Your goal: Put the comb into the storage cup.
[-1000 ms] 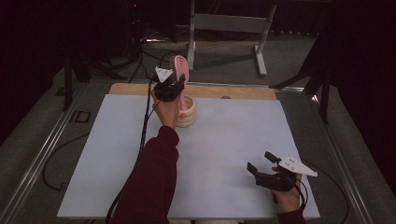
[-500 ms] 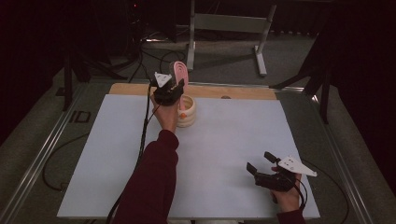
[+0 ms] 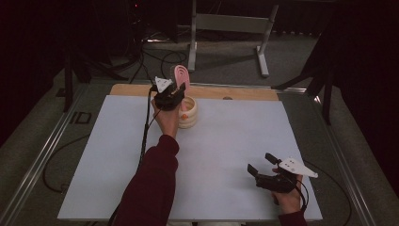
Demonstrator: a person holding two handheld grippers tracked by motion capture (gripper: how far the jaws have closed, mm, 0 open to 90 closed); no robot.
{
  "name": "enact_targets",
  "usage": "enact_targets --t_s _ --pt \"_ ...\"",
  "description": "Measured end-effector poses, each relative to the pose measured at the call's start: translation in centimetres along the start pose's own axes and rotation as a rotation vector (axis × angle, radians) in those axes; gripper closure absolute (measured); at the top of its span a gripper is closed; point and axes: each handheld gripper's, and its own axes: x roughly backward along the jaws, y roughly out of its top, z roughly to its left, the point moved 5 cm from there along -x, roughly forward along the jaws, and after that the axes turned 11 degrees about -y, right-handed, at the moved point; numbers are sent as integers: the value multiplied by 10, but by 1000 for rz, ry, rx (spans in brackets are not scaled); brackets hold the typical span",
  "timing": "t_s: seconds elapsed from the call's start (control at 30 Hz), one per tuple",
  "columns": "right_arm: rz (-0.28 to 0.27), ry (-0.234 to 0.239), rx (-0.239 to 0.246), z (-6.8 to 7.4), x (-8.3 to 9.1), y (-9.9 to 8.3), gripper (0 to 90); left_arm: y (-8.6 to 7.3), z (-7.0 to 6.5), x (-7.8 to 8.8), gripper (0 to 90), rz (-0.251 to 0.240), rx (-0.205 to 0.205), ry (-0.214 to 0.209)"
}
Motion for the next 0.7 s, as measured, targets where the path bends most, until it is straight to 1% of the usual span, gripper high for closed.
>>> enact_targets --t_s 0.1,0.17,0.23,0.27,0.3,0.47,0.57,0.7 --pt "-1 0 1 1 -1 0 101 -3 0 1 641 17 -1 -12" --pt "-1 0 2 1 -1 0 102 -7 -1 1 634 23 -10 -12" --pt "0 0 4 1 -1 0 102 -7 -1 1 632 23 -10 -12" --pt "0 0 4 1 -1 0 102 -13 -1 1 632 33 -4 -14" --pt "4 2 5 1 -2 0 102 -15 0 2 633 36 -1 -16" --pt "5 3 4 2 -3 -1 102 -19 -1 4 639 28 10 -26" --pt "8 1 5 2 -4 -1 102 -19 -3 4 639 27 7 -35" --pt "9 5 8 4 -4 -1 102 -18 -6 3 644 12 19 -46"
